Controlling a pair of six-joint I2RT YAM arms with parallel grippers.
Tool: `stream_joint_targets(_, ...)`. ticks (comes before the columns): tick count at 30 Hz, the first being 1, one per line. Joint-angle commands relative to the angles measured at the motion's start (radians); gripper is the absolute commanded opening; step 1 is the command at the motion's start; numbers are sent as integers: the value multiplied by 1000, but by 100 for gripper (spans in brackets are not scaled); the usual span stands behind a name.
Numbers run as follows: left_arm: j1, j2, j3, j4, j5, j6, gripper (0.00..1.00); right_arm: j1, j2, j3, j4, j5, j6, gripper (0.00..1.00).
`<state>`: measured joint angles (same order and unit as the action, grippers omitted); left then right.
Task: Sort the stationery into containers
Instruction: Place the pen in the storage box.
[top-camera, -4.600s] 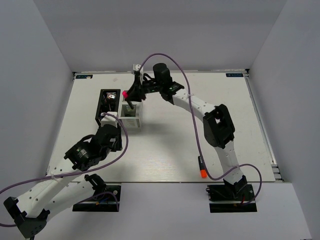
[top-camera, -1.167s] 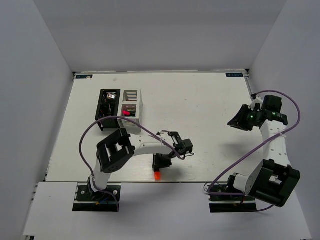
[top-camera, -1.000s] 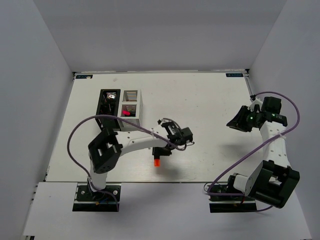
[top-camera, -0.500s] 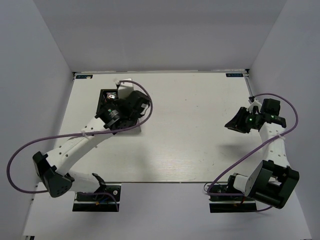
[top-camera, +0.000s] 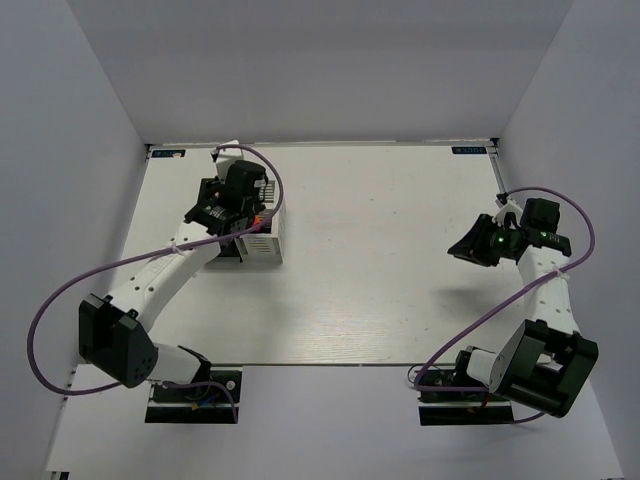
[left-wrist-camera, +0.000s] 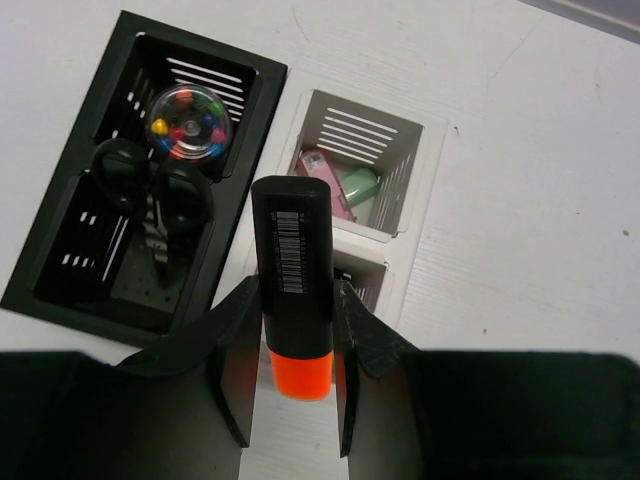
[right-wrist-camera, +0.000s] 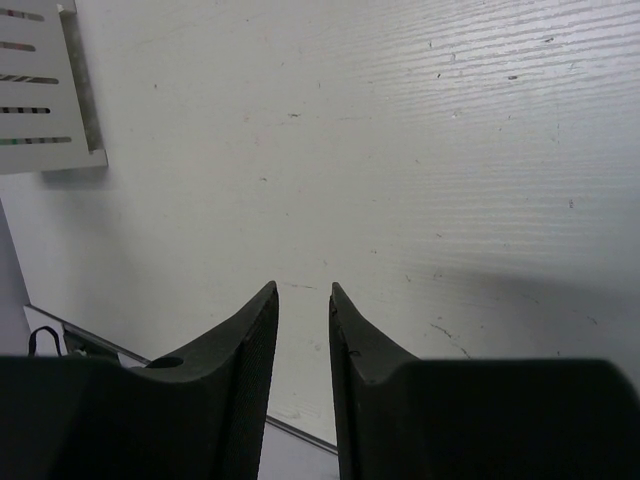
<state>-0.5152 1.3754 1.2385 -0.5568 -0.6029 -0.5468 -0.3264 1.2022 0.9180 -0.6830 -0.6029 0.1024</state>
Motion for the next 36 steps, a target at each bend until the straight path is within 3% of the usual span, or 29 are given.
stream_joint_targets(1,17,7,-27,159,61,41,0,-5,-13,-8,22,-21,0,31)
stream_joint_targets(22,6,99,-149,311,3,113,3,-11,-9,-16,28,-52,-3,32)
stream_joint_targets(29,-12,96,-188,333,0,102,25,-16,-13,-19,26,-58,-3,35)
stream_joint_targets(30,-16,93,-191,331,0,104,39,-17,-16,-19,26,-60,-3,35)
stream_joint_targets(33,-22,70,-206,330,-14,110,52,-19,-13,-19,26,-66,-6,36)
stream_joint_targets(34,-22,65,-206,325,-15,108,64,-19,-10,-21,25,-67,-4,36)
stream_joint_targets(36,-22,45,-208,324,-24,116,73,-19,-12,-22,26,-70,-7,36)
